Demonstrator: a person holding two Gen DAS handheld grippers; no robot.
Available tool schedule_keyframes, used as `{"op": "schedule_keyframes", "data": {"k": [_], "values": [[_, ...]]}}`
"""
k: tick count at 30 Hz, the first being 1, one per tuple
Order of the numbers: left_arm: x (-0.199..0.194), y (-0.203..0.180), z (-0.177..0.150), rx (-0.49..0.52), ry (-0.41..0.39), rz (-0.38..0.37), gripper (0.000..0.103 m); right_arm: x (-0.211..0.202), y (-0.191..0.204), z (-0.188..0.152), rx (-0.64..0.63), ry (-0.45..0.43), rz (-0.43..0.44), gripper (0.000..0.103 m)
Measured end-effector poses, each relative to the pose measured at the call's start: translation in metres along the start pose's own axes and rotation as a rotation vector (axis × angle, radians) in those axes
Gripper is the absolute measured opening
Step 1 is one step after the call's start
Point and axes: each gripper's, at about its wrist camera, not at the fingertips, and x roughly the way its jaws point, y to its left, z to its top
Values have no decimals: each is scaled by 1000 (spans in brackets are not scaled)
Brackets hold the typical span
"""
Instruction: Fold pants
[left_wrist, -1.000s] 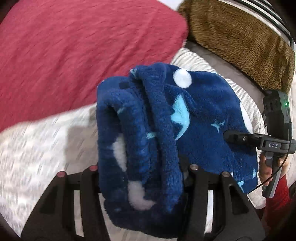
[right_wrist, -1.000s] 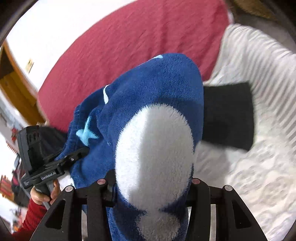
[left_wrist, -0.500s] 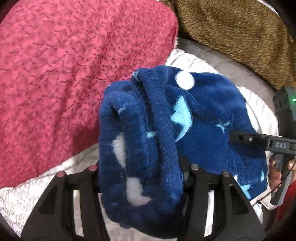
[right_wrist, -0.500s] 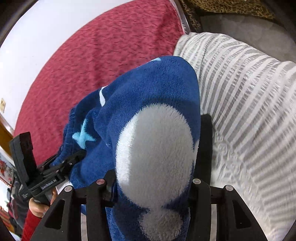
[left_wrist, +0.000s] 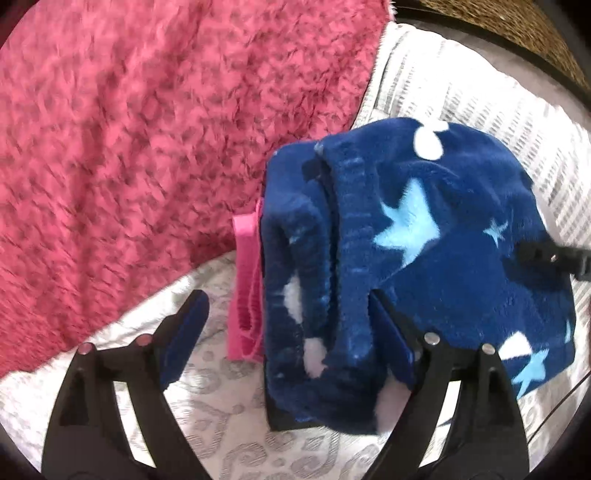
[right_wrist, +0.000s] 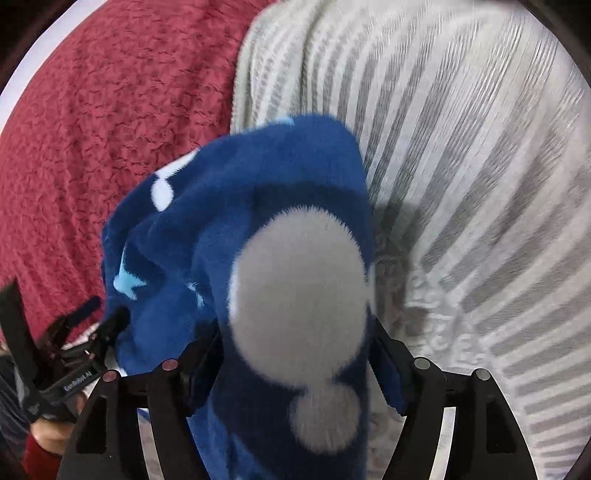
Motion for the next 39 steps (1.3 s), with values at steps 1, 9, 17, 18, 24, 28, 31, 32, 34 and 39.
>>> {"op": "schedule_keyframes", "data": {"k": [1,9,17,18,24,28,31,32,34,39], "values": [[-7,-3,0,11,-6,9,87,-12,5,-3,-23,-26,-34,73],[-90,-30,-6,60,-99,-58,87,-98,42,-39,-158,-144,-62,74],[-184,-43,-36,26,-165,-115,87,-182,75,-88,-223,-196,-13,75],[-198,-44,-41,25,-174,-112,87,-193,79,-96,-225,-204,-12,75],[-258,-47,-74,-6,-185,-109,87,-245,99,-137,-242,-254,-77,75],[-295,-34,-108,-104,-186,-139,87,-272,103,-171,-174,-246,-55,75],[-316,-25,-132,-147,-179,-157,87,-285,107,-199,-136,-233,-50,76],[-322,-23,-138,-151,-179,-150,87,-289,108,-208,-123,-228,-51,76],[-337,-22,-150,-141,-177,-130,87,-295,111,-222,-108,-220,-46,76],[-365,-26,-169,-130,-205,-77,87,-309,121,-247,-114,-221,-73,76]]}}
